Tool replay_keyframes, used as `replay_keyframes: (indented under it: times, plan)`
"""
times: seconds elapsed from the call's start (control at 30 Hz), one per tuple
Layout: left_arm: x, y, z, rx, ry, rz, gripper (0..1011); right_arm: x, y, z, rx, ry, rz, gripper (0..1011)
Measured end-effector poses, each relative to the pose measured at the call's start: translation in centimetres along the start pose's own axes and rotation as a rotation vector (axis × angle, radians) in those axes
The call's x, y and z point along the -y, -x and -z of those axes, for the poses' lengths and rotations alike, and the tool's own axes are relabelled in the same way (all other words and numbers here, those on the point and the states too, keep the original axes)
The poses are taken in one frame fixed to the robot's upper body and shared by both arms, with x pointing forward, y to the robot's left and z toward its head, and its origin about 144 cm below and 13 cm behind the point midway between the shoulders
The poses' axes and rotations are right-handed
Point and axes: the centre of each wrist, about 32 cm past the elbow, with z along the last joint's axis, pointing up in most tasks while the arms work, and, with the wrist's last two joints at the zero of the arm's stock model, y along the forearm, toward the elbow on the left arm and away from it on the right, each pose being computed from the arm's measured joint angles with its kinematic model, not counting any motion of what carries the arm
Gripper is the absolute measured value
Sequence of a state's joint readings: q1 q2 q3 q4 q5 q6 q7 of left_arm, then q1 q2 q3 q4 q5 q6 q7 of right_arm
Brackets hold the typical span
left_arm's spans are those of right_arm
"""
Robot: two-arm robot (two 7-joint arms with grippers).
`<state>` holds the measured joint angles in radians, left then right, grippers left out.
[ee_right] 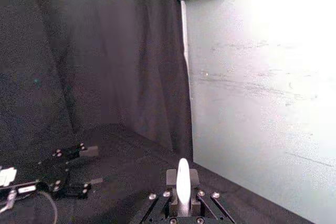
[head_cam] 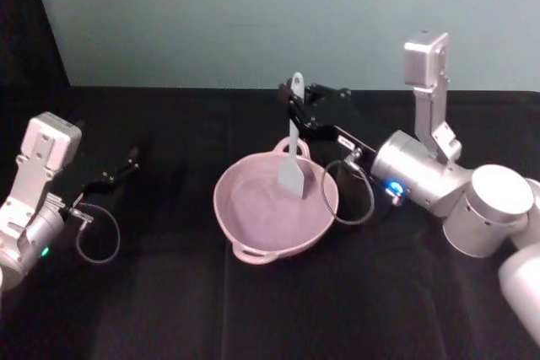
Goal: Use the one hand to pick up the spoon and stir the clear water in the bowl.
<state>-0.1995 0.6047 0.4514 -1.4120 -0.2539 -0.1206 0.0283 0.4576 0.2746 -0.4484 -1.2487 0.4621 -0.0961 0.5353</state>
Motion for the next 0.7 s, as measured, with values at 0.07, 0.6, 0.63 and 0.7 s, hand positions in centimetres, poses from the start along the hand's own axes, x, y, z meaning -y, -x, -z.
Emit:
replay_keyframes:
  times: [0.07,0.6,0.63,0.7]
  plan:
    - [0.0,0.0,0.0,0.000,0.000,0.000,1011,0.6,0.2,-0.1,0.003,0.001,-0.002,123]
    - [0.0,0.0,0.0,0.000,0.000,0.000,1011,1.1,3.0,0.4,-0.012,0.004,-0.080,123]
    - [0.0,0.0,0.0,0.000,0.000,0.000,1011,1.0,3.1,0.4,-0.014,0.005,-0.086,123]
    - [0.0,0.0,0.0,0.000,0.000,0.000,1011,0.3,3.6,0.6,-0.019,0.006,-0.101,123]
